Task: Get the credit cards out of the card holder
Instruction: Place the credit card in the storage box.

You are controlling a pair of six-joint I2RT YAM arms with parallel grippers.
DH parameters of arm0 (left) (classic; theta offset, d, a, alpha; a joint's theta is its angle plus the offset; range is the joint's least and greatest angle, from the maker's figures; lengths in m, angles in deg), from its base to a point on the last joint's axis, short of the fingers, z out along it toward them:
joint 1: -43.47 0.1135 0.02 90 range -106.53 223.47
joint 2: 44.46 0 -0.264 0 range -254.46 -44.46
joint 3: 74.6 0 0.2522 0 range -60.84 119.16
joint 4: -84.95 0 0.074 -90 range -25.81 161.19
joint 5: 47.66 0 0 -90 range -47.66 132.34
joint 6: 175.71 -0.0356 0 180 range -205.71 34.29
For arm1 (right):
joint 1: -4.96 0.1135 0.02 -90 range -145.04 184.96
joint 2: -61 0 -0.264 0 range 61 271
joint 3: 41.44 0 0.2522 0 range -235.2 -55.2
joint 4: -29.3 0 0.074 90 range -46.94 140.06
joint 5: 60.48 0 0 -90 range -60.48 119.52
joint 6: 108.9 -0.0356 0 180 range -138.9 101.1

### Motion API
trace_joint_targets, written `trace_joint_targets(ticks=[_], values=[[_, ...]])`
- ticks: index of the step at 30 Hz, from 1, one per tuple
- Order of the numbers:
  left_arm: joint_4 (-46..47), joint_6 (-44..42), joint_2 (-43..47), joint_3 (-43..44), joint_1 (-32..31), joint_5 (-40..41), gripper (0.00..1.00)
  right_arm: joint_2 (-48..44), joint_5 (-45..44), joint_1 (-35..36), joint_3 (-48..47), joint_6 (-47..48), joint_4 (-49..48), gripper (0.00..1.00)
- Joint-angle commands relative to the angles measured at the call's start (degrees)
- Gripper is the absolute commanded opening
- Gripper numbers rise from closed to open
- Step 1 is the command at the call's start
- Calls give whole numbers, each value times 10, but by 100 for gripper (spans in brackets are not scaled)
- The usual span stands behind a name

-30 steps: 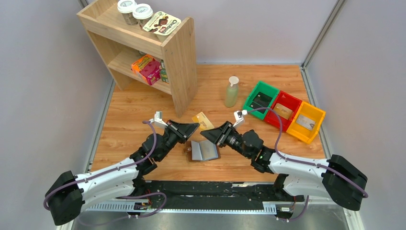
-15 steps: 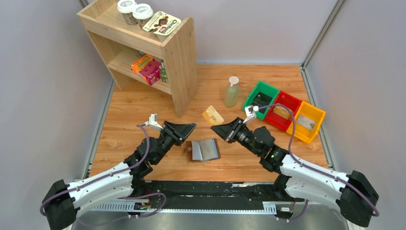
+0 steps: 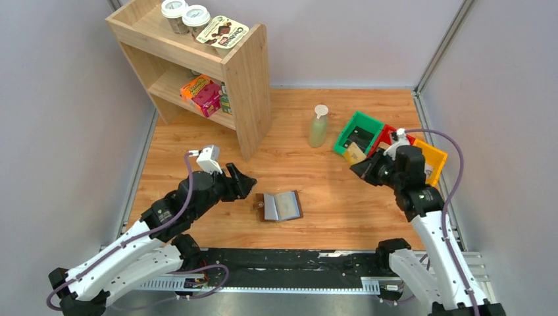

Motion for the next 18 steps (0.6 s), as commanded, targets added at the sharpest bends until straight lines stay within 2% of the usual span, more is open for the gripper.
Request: trace_joint_targets(ticks=[1, 4, 7, 11, 15, 18], values=[[-190, -171, -36, 83, 26, -28, 75, 28, 72, -133, -72, 146, 200, 0], [-241, -224, -71, 139, 64, -67, 77, 75, 95, -223, -101, 185, 234, 0], [-249, -290, -100, 172, 104, -112, 77, 124, 58, -244, -132, 194, 235, 0], [-224, -344, -128, 170, 127, -146, 77, 207, 64, -295, -181, 208, 218, 0], [-175, -370, -127, 130, 134, -174, 77, 296, 69, -328, -232, 217, 218, 0], [-183, -381, -128, 129, 146, -174, 77, 347, 61, -336, -259, 226, 211, 0]])
